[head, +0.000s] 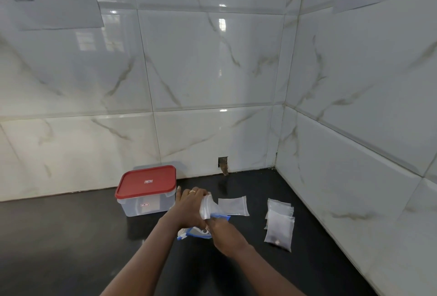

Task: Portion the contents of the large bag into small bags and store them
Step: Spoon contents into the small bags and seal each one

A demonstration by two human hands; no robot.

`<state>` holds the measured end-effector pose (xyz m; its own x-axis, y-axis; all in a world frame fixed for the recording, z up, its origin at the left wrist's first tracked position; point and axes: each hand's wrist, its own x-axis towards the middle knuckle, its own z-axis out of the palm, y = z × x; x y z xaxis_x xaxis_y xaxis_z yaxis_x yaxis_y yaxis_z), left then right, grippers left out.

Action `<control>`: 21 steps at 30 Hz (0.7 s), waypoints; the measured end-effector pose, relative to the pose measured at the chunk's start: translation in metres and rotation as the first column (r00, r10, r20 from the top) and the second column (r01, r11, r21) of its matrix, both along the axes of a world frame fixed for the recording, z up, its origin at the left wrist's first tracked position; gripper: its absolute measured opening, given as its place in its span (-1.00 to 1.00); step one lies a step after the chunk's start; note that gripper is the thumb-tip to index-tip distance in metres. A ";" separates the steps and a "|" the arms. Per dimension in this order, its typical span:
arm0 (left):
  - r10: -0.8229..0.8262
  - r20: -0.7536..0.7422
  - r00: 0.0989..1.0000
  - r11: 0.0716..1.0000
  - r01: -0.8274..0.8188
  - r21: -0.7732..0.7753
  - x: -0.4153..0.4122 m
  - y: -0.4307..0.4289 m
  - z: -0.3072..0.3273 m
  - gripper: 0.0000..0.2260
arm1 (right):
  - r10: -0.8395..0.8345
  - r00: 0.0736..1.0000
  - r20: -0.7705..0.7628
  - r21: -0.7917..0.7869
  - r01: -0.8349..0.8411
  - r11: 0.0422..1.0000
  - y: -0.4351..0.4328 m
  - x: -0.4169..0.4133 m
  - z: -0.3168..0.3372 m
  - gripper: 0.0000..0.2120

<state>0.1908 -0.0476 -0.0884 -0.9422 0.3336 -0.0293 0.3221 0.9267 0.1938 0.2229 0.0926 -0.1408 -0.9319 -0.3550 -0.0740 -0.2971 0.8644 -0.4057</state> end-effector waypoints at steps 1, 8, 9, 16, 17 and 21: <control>0.010 0.014 1.000 1.000 -0.010 0.009 0.000 -0.003 -0.001 -0.21 | -0.028 1.000 -0.002 0.019 0.028 0.999 -0.004 -0.003 0.004 -0.61; 0.238 -0.038 0.971 0.841 -0.186 0.509 -0.006 -0.021 -0.004 -0.41 | -0.233 0.970 0.063 0.094 0.227 0.969 -0.037 -0.026 0.030 -0.65; 0.250 -0.030 0.968 0.816 -0.194 0.544 -0.006 -0.022 -0.004 -0.43 | -0.236 0.969 0.068 0.123 0.226 0.966 -0.040 -0.028 0.030 -0.65; 0.359 -0.057 0.932 0.714 -0.235 0.659 -0.004 -0.023 0.004 -0.52 | -0.245 0.969 -0.026 0.106 0.246 0.963 -0.051 -0.033 0.039 -0.69; 0.370 -0.044 0.928 0.716 -0.255 0.650 -0.003 -0.024 0.002 -0.50 | -0.255 0.966 -0.037 0.080 0.257 0.963 -0.053 -0.035 0.041 -0.70; 0.385 0.029 0.923 0.779 -0.341 0.526 -0.004 -0.026 -0.007 -0.45 | -0.299 0.949 -0.102 -0.039 0.296 0.954 -0.045 -0.042 0.056 -0.72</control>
